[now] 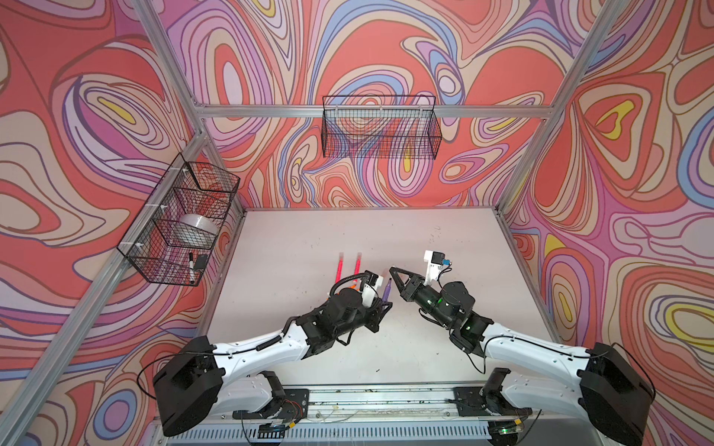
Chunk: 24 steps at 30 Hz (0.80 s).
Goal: Insert the pens into the pen caps
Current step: 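Bring the held cap over the purple marker tip with the right gripper, then press the cap down onto the marker tip with the right gripper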
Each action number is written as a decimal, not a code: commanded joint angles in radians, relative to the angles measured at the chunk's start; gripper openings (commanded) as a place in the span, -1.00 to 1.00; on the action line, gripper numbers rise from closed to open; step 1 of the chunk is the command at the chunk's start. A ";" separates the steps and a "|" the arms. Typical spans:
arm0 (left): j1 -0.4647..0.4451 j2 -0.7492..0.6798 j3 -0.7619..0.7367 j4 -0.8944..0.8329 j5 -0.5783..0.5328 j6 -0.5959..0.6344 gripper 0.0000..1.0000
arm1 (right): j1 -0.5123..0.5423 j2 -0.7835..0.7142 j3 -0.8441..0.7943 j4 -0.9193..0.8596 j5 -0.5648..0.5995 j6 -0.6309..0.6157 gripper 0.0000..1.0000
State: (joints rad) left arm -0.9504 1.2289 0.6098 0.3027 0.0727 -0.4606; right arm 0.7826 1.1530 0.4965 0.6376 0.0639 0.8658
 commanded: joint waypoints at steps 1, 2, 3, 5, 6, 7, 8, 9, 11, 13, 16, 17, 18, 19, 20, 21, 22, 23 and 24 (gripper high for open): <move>-0.005 0.012 0.032 0.003 -0.025 -0.006 -1.00 | 0.010 0.011 -0.015 0.025 0.009 -0.002 -0.99; -0.005 0.014 0.032 0.005 -0.027 -0.007 -1.00 | 0.011 0.011 -0.016 0.026 0.009 -0.003 -0.98; -0.004 0.015 0.032 0.012 -0.029 -0.007 -1.00 | 0.013 0.012 -0.016 0.026 0.009 -0.004 -0.98; -0.004 0.019 0.033 0.018 -0.038 -0.009 -1.00 | 0.016 0.013 -0.016 0.027 0.010 -0.004 -0.98; -0.004 0.020 0.032 0.019 -0.046 -0.012 -1.00 | 0.018 0.012 -0.017 0.027 0.010 -0.004 -0.98; -0.004 0.021 0.033 0.024 -0.051 -0.012 -1.00 | 0.020 0.012 -0.020 0.029 0.011 -0.004 -0.98; -0.004 0.023 0.033 0.027 -0.054 -0.012 -1.00 | 0.021 0.011 -0.022 0.032 0.011 -0.005 -0.98; -0.004 0.025 0.040 0.024 -0.057 -0.012 -1.00 | 0.024 0.010 -0.023 0.033 0.012 -0.005 -0.98; -0.004 0.030 0.053 0.014 -0.055 -0.010 -1.00 | 0.030 0.008 -0.026 0.031 0.015 -0.011 -0.98; -0.003 0.032 0.062 0.015 -0.049 -0.008 -1.00 | 0.036 0.008 -0.027 0.027 0.022 -0.013 -0.98; -0.003 0.030 0.065 0.031 -0.047 -0.009 -1.00 | 0.041 0.014 -0.036 0.035 0.030 -0.010 -0.98; -0.001 0.029 0.068 0.036 -0.045 -0.011 -1.00 | 0.042 0.016 -0.038 0.039 0.030 -0.009 -0.98; 0.002 0.029 0.070 0.037 -0.040 -0.013 -1.00 | 0.044 0.017 -0.041 0.043 0.030 -0.010 -0.98; 0.005 0.029 0.075 0.036 -0.035 -0.015 -1.00 | 0.047 0.017 -0.041 0.042 0.031 -0.010 -0.98; 0.008 0.027 0.081 0.033 -0.029 -0.018 -1.00 | 0.050 0.017 -0.042 0.043 0.032 -0.011 -0.99; 0.011 0.023 0.085 0.030 -0.023 -0.019 -1.00 | 0.050 0.017 -0.042 0.039 0.034 -0.014 -0.98; 0.014 0.021 0.088 0.030 -0.022 -0.019 -1.00 | 0.053 0.016 -0.043 0.036 0.036 -0.016 -0.99; 0.015 0.018 0.090 0.028 -0.019 -0.019 -1.00 | 0.053 0.013 -0.045 0.032 0.041 -0.017 -0.99; 0.019 0.015 0.090 0.026 -0.017 -0.018 -1.00 | 0.054 0.011 -0.047 0.030 0.044 -0.020 -0.99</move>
State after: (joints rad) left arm -0.9440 1.2556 0.6590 0.2871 0.0547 -0.4694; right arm 0.8211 1.1572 0.4698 0.6956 0.1184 0.8589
